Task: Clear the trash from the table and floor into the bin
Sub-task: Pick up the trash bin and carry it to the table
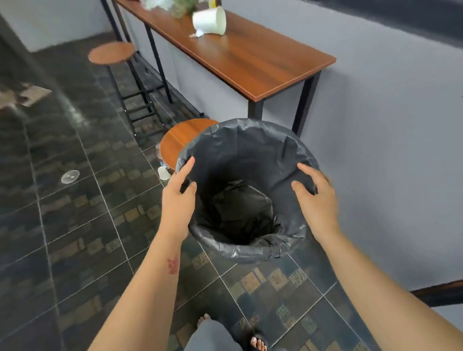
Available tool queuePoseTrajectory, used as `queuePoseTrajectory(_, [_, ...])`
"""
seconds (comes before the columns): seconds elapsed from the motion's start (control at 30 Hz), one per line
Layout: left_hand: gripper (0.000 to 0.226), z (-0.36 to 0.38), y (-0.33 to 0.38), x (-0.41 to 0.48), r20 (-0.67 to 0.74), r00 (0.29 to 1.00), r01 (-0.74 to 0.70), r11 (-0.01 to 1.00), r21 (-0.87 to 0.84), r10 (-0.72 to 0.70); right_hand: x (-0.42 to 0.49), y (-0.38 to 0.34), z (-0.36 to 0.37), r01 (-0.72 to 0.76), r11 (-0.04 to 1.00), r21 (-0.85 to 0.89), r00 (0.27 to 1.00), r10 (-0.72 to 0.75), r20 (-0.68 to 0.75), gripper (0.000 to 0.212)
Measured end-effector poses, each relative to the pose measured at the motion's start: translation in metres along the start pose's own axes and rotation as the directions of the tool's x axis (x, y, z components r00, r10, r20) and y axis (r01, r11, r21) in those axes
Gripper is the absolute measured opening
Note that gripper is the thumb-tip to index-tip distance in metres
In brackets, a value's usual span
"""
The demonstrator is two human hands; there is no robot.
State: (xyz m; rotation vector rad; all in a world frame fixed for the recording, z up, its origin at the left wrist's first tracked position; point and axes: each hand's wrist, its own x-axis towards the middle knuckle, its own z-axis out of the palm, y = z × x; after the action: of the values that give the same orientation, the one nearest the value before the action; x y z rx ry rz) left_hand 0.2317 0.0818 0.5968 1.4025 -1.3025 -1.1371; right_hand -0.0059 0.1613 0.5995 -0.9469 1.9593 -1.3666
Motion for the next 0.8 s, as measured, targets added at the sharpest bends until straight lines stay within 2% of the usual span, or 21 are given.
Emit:
queuePoseTrajectory(0.23, [0.06, -0.095, -0.006, 0.028, -0.145, 0.985, 0.071, 0.99, -0.126, -0.089, 0.005, -0.039, 0.1, 0.109, 0.994, -0.029, 0.98, -0.103, 0.168, 0.038])
queuePoseTrajectory(0.43, [0.061, -0.184, -0.016, 0.087, -0.201, 0.971, 0.095, 0.979, -0.183, -0.132, 0.012, -0.077, 0.209, 0.144, 0.989, -0.023, 0.964, -0.134, 0.23, 0.038])
queuePoseTrajectory(0.6, [0.066, -0.254, -0.025, 0.161, -0.191, 0.971, 0.106, 0.976, -0.19, -0.143, 0.027, -0.113, 0.302, 0.174, 0.984, -0.046, 0.965, -0.161, 0.207, 0.04])
queuePoseTrajectory(0.8, [0.069, -0.284, -0.015, 0.237, -0.157, 0.976, 0.121, 0.975, -0.188, -0.152, 0.056, -0.142, 0.358, 0.128, 0.99, -0.064, 0.981, -0.117, 0.153, 0.04])
